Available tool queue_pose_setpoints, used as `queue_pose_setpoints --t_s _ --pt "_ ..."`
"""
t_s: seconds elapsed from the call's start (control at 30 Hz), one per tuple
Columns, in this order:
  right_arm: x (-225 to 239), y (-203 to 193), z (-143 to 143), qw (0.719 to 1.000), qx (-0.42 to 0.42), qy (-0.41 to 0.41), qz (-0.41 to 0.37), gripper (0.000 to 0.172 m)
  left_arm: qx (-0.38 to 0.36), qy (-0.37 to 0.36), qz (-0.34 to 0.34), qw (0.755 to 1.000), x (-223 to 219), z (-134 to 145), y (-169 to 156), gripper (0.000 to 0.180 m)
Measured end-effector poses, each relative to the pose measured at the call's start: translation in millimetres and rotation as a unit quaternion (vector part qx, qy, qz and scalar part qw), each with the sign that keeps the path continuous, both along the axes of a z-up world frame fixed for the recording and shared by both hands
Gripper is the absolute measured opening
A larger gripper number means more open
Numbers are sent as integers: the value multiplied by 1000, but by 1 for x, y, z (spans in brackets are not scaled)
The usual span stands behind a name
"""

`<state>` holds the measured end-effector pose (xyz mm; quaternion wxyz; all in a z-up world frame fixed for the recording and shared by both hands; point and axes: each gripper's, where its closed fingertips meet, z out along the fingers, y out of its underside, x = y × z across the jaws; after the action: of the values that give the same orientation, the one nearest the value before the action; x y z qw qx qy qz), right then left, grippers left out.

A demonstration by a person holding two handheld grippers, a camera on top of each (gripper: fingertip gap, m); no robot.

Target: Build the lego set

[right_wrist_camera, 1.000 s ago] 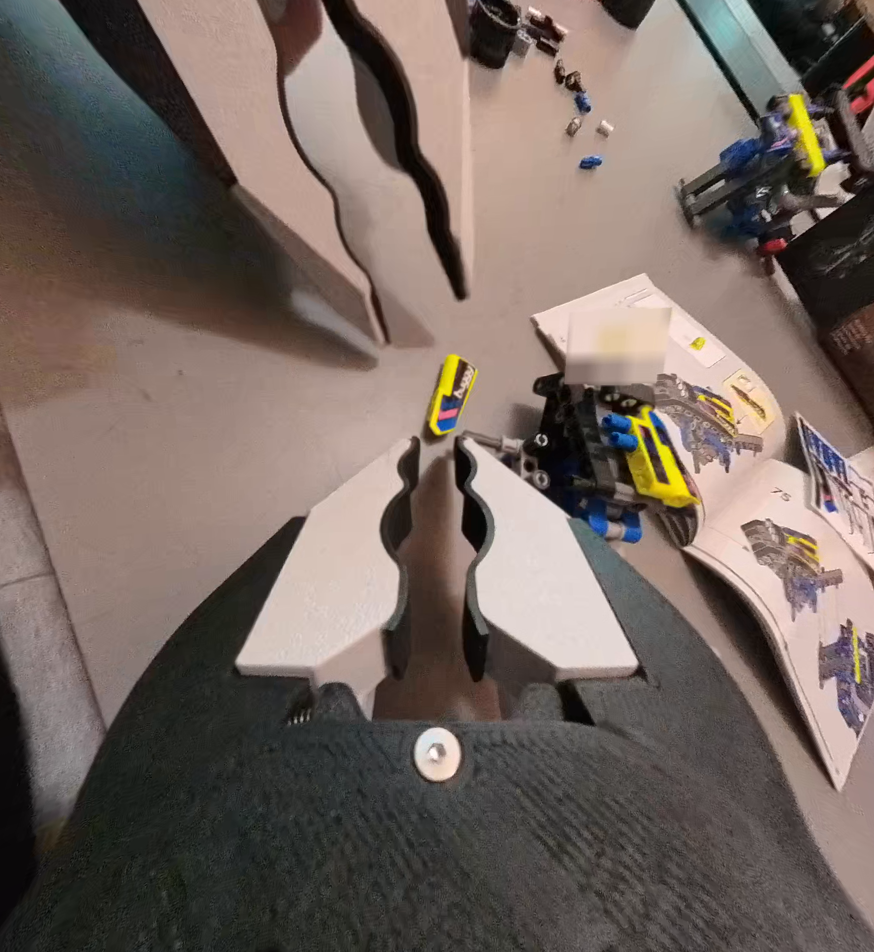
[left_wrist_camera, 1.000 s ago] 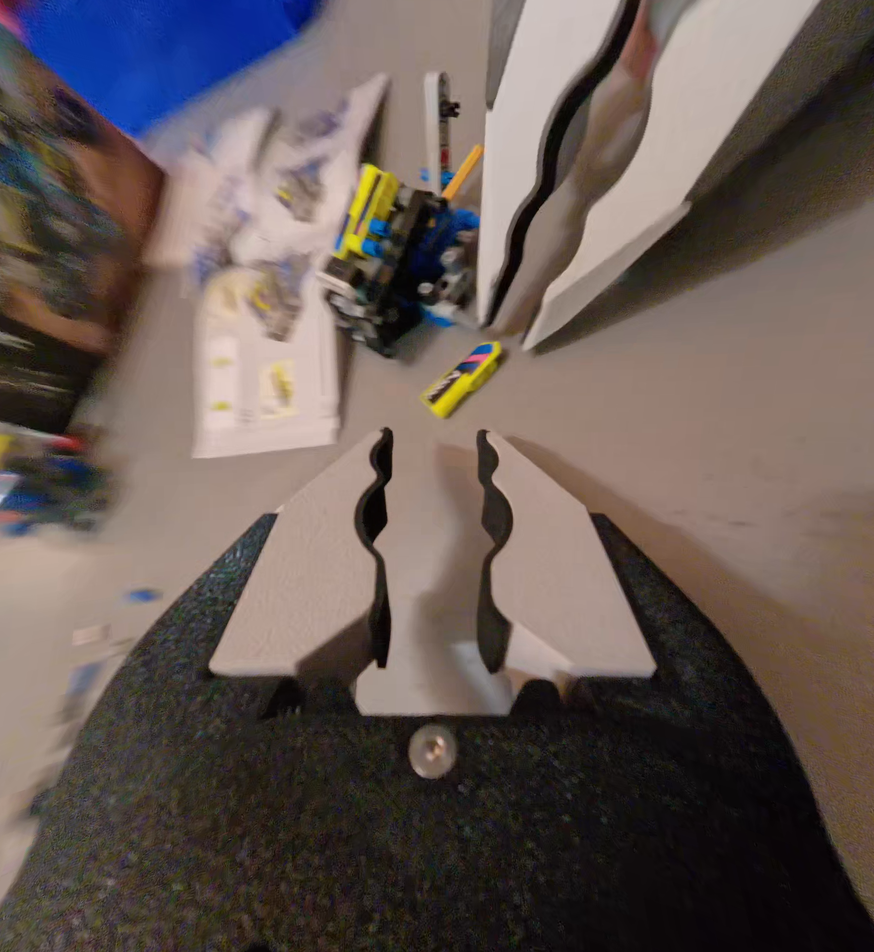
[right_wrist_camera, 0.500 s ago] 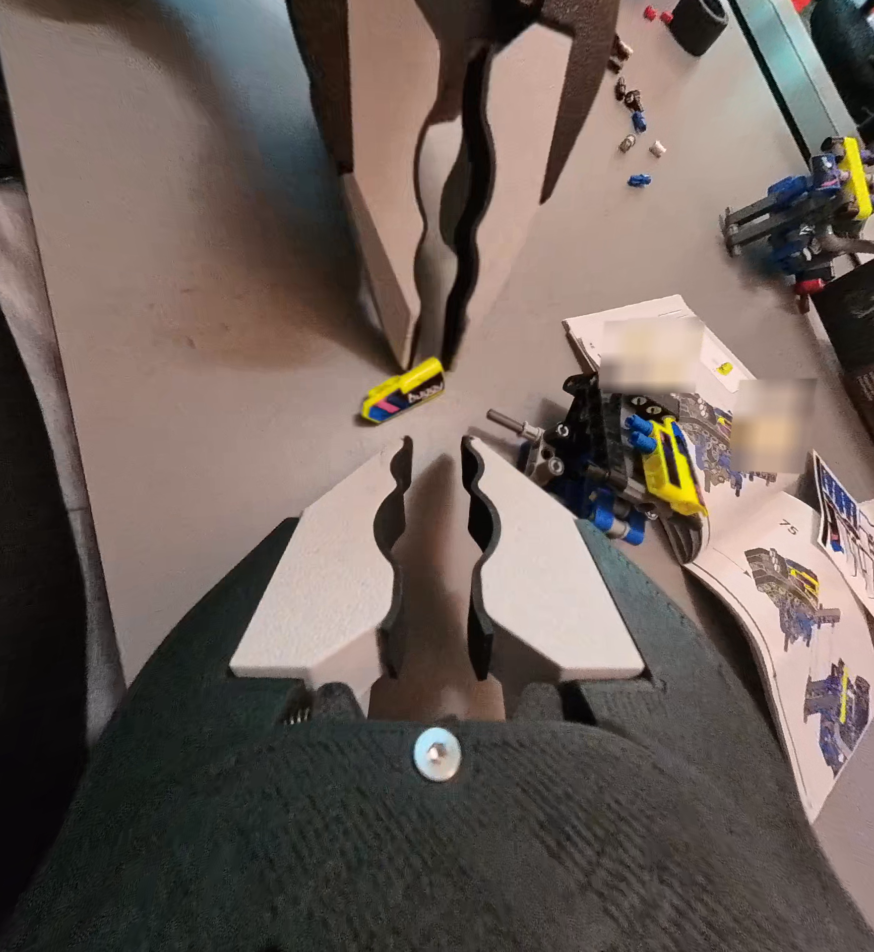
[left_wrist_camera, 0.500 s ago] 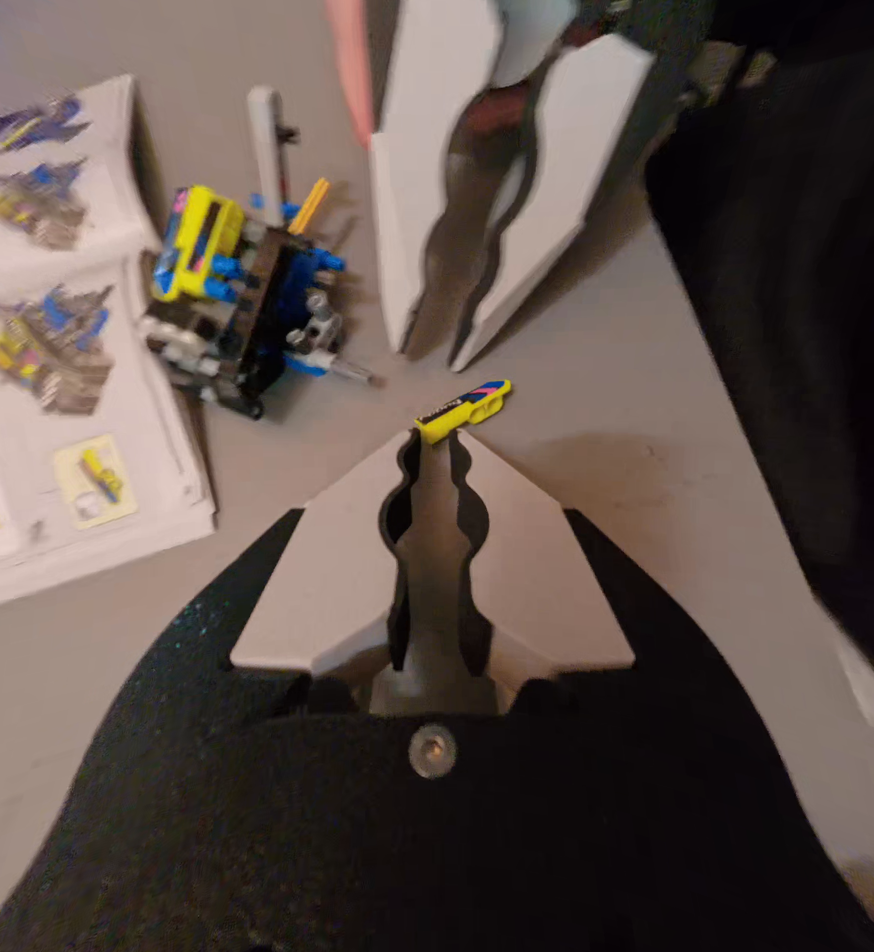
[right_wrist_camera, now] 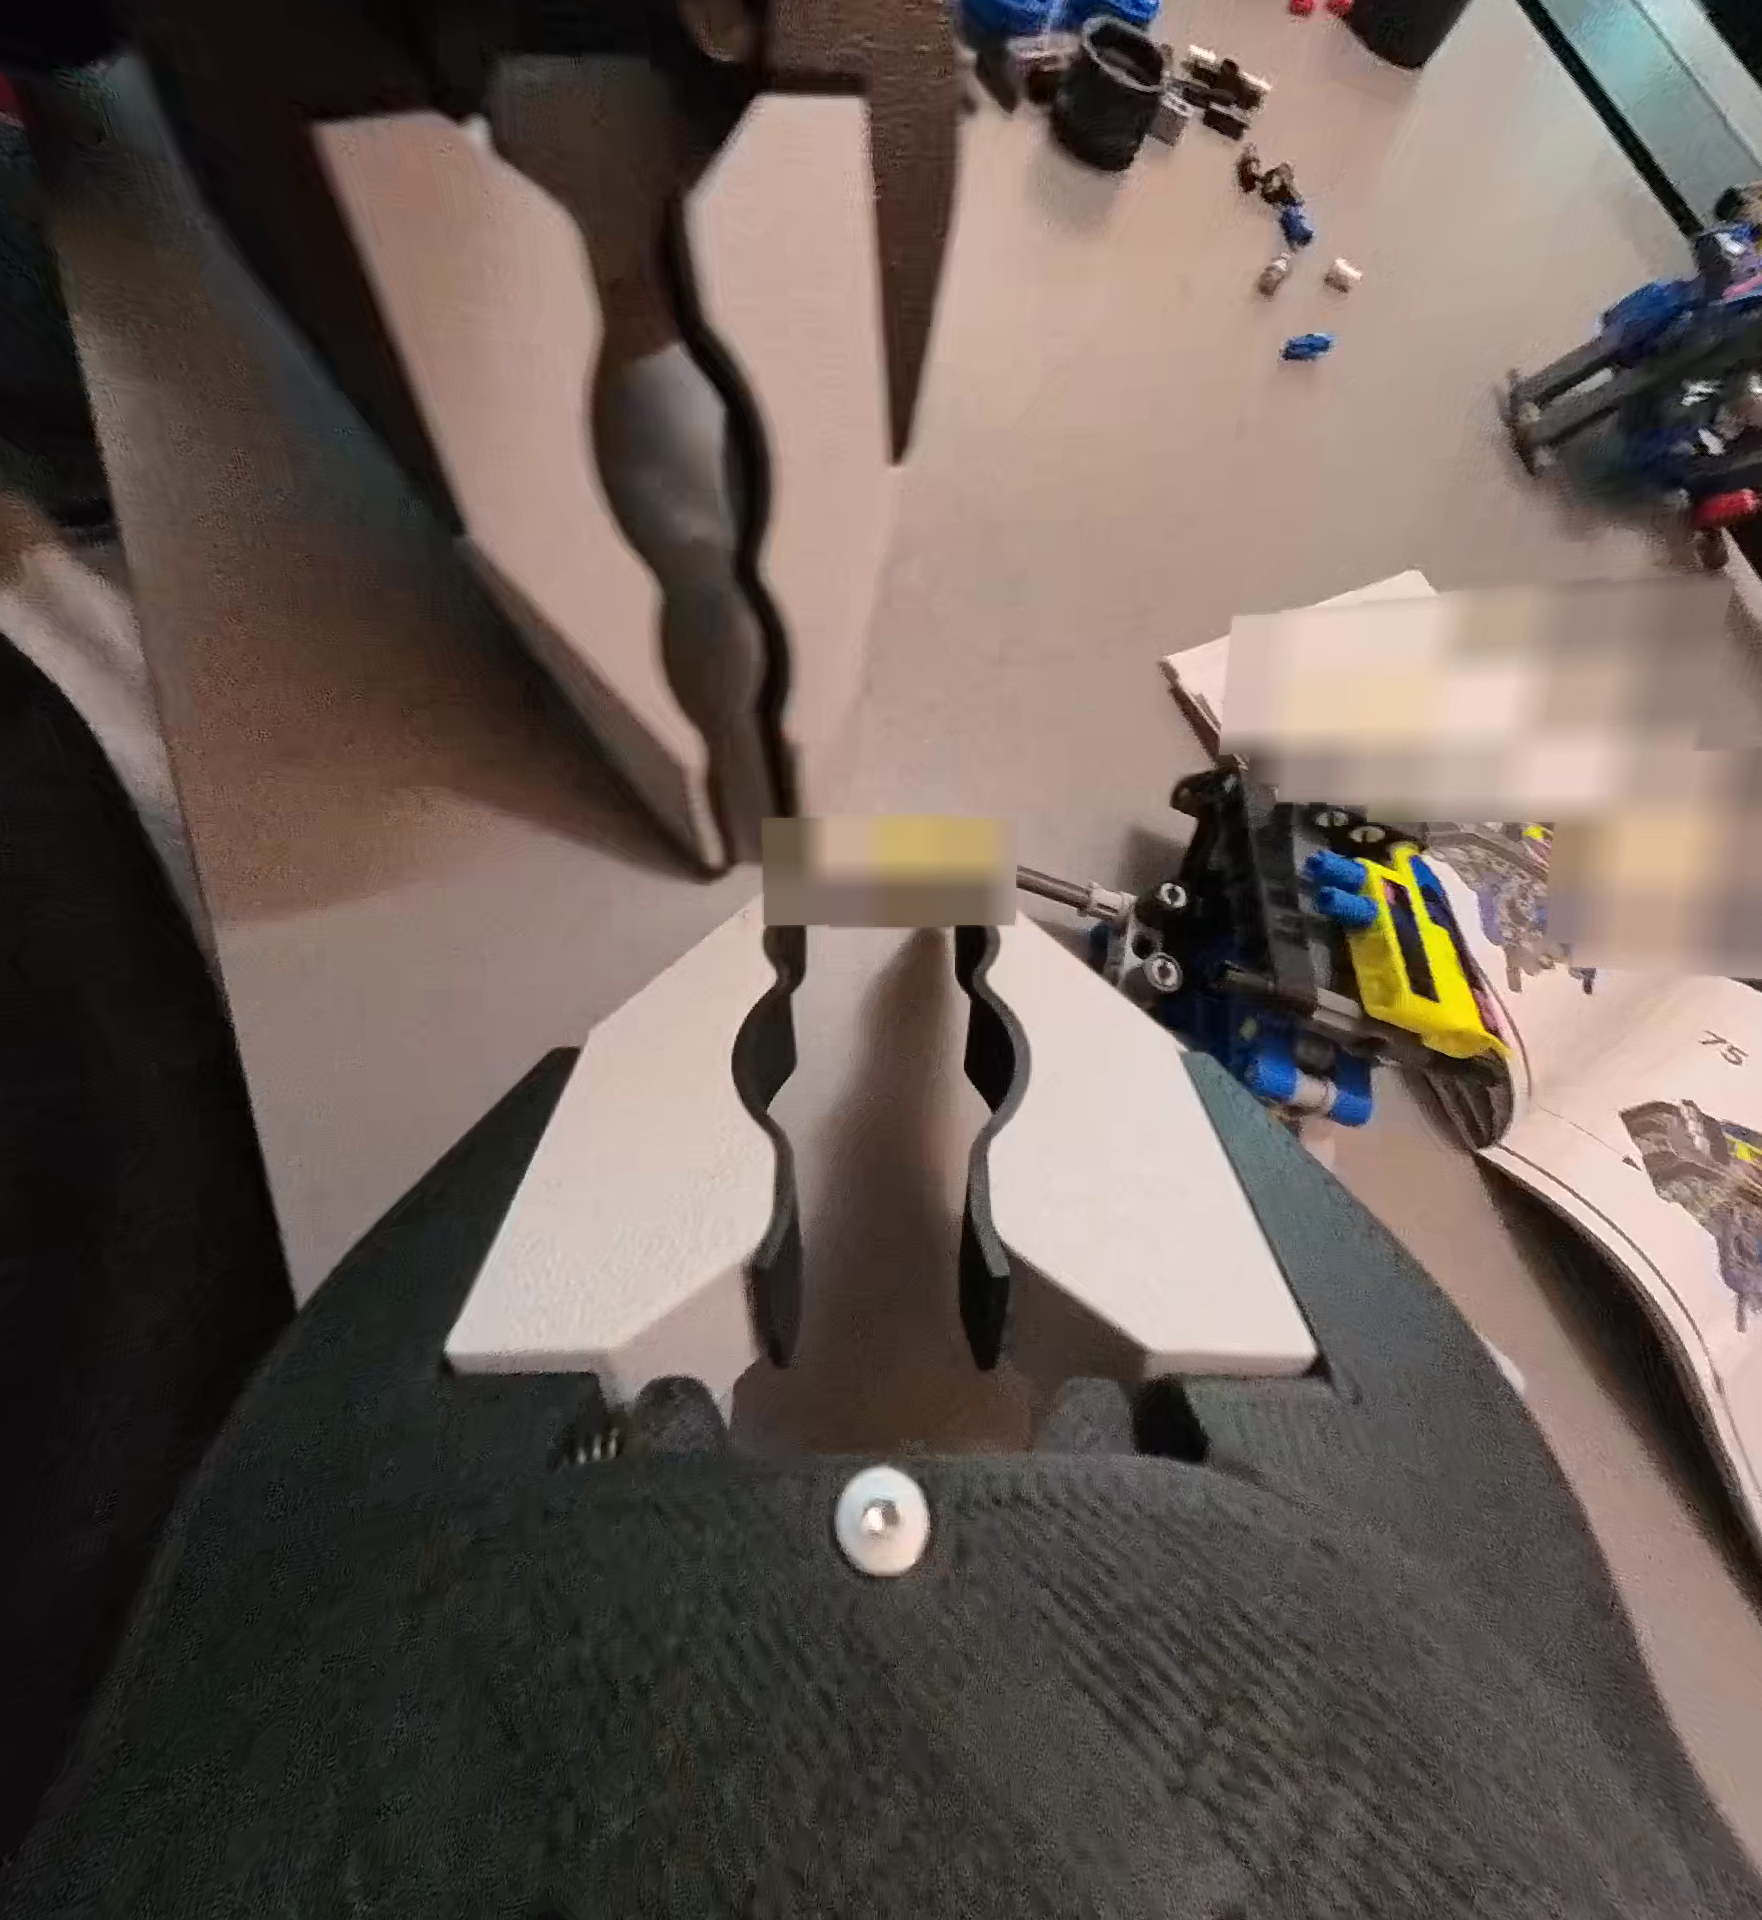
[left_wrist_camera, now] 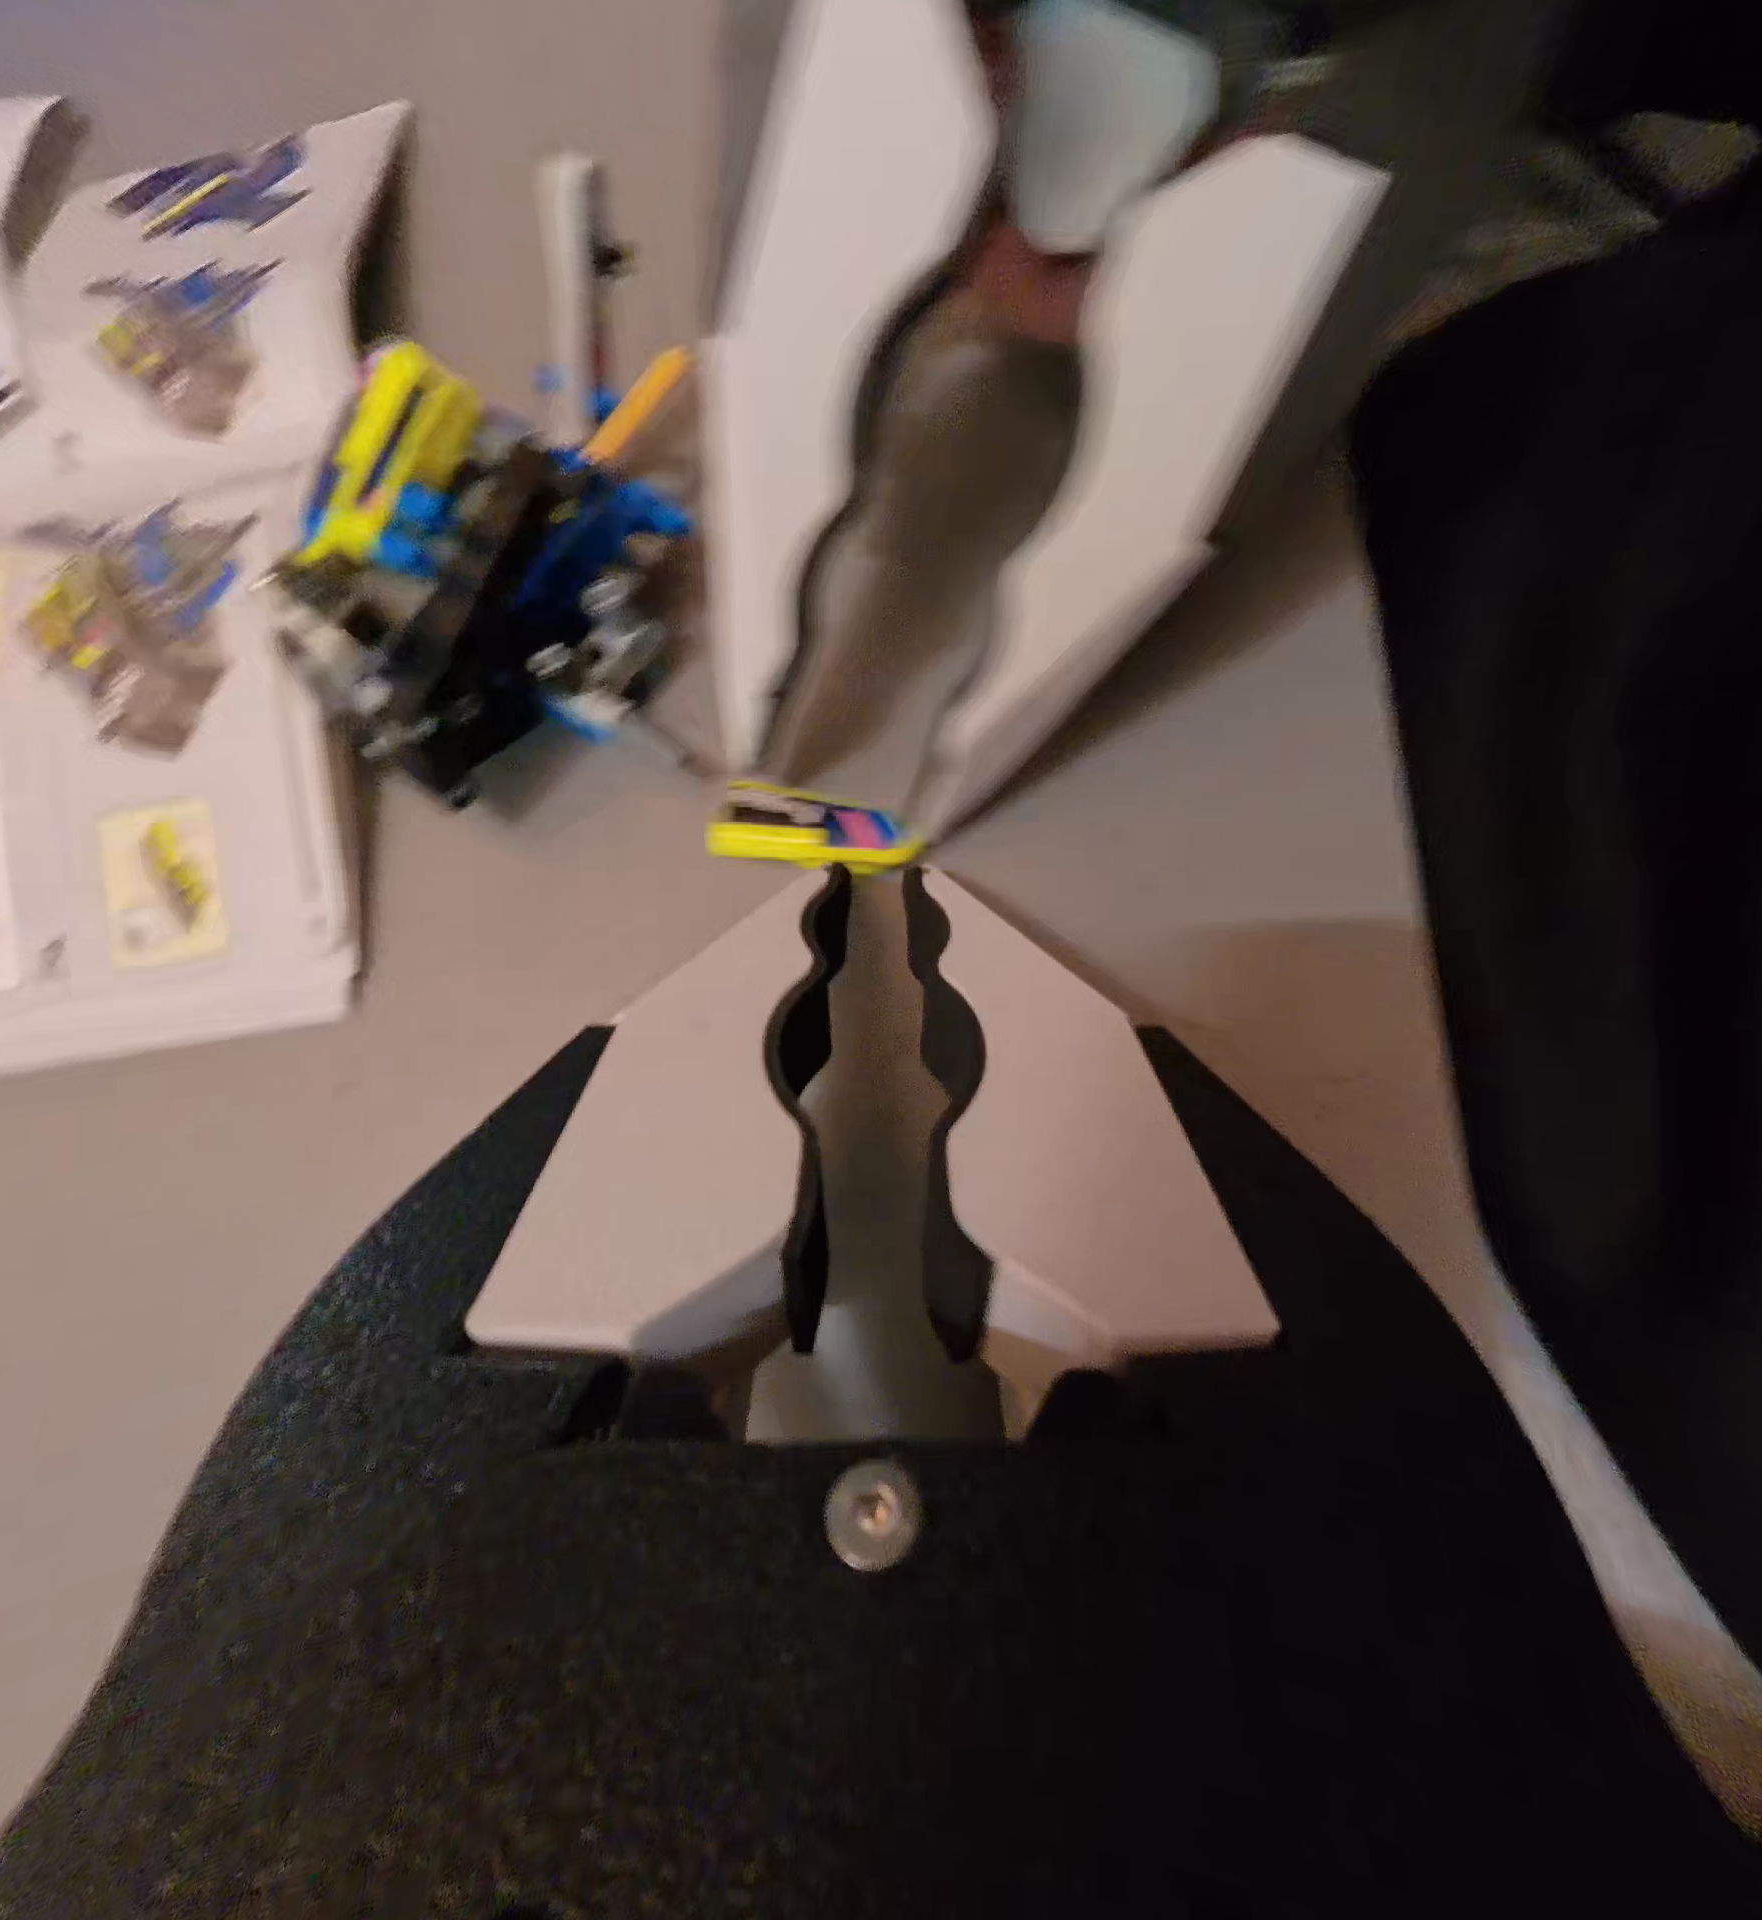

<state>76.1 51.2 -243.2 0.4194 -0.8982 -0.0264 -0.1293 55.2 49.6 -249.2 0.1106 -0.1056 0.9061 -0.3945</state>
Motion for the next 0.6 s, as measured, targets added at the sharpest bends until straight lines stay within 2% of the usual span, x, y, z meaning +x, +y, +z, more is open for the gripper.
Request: queue_pose_setpoints --t_s 0.03,0.1,0.17,0.3,0.4,0.5,0.6 --pt "6 -3 0 1000 0 -8 -15 24 -1 -3 -25 1000 -9 1 -6 6" --pt "14 -9 0 999 -6 -20 -30 25 -3 -1 -34 999 -16 1 -11 7" --pt "11 -14 0 1000 -15 -16 -14 26 -11 15 -30 999 -17 2 -10 7" --pt "8 -22 3 1000 -22 -8 -7 27 -22 35 39 998 8 6 0 9" --pt "22 -26 3 998 -35 -58 -7 26 -47 48 107 992 27 10 -4 18" --pt "24 -27 4 998 -37 -52 -7 23 -56 97 159 981 30 7 -14 29" --pt "23 -27 7 999 -27 -47 -3 20 -36 92 192 976 32 0 -15 20"
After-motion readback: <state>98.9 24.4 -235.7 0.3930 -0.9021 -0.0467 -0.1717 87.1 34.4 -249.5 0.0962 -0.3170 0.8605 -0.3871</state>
